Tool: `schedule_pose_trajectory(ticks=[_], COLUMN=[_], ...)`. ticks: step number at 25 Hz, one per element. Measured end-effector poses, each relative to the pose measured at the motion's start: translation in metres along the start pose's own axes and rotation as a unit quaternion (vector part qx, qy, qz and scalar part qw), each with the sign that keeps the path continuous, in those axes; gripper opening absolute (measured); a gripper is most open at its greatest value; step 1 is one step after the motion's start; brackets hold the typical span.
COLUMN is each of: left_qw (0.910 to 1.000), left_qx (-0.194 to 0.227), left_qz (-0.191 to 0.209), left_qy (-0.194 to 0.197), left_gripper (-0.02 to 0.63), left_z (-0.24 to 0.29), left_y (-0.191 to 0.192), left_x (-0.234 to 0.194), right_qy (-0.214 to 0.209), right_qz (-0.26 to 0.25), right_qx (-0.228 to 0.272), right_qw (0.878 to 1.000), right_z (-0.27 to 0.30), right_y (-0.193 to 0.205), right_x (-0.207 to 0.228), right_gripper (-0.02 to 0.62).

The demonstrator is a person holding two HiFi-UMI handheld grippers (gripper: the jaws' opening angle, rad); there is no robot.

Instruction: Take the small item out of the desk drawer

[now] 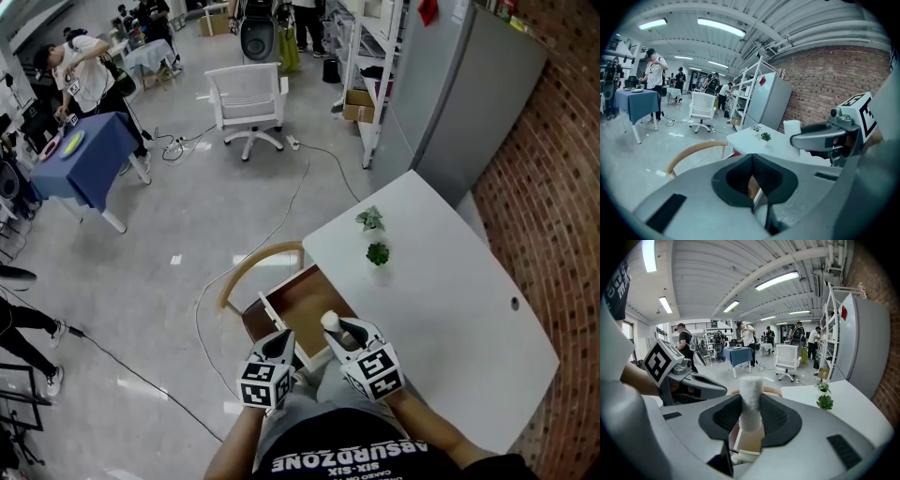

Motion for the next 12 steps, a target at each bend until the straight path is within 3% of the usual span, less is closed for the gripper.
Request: schedule_pose_trajectory(ticks=[6, 12], left_qw=[0.9982, 0.9980], left_qx=[0.025, 0.044], left_qz=[-0.038, -0.026], left_qy=[-0.041, -0.037], left_gripper=[0.006, 0.006], left_z=[0.000, 0.011], left_y=[-0.008, -0.028], left_x=[-0.002, 0.027], right_qy=[0.014, -0.007], right_qz=[0.008, 0.008], right_qx=[-0.039, 0.004], right_qw=[0.999, 1.000], right_z=[-0.026, -0.034], right_y=[0.035, 0.009], right_x=[0.047, 0.065], right_gripper=[0.121, 0.121])
Point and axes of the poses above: the fingertips, and each gripper's own axes: z forward along the fingers, x to its right, y out of its underside, the point moved 2 cm from there along -z, backward along the fingers, and after that the axes turned 12 degrees about -z, right-handed, at the moved point
